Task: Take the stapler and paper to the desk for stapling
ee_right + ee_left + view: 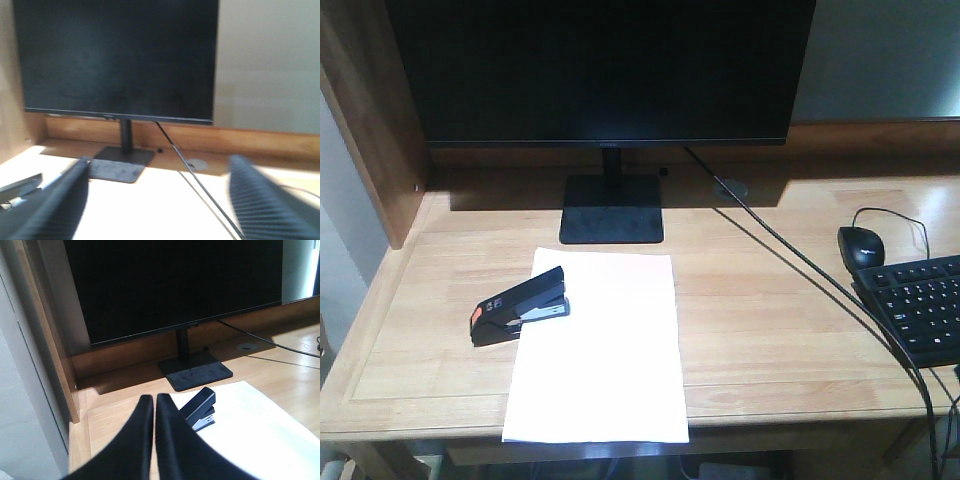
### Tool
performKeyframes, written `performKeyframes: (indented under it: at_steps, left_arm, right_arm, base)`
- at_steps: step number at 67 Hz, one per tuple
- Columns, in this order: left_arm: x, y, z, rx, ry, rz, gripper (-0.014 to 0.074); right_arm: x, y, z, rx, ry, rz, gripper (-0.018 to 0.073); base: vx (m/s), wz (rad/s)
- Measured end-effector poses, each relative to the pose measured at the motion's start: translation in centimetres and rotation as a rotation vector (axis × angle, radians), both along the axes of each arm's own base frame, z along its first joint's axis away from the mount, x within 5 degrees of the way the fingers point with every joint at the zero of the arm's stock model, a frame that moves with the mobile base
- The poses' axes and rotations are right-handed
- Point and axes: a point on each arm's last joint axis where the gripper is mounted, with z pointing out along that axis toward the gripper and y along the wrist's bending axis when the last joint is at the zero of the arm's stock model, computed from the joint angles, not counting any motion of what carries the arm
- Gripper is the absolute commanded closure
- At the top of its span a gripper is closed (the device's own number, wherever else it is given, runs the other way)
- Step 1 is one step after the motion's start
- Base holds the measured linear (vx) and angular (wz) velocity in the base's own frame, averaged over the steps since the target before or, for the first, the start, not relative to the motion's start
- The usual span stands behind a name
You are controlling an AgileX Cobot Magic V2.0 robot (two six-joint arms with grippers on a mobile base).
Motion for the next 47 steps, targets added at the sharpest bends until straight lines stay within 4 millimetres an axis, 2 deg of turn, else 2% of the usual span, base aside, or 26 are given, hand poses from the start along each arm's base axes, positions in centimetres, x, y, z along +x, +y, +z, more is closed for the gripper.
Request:
performKeyframes:
  at_steps: [10, 47]
  left_arm:
    - [0.0, 0.0, 0.0, -0.001, 0.0, 0.0, 0.0603]
    - [0.0, 0.0, 0.0, -0.002, 0.001, 0.0, 0.0603]
  right_arm:
    - [0.02, -0.08, -0.05, 0.002, 0.006, -0.009, 0.0578]
    - [0.03, -0.1, -0.01, -0.015, -0.003, -0.013, 0.0568]
  base:
    - [0.0, 0.0]
    - [0.0, 0.0]
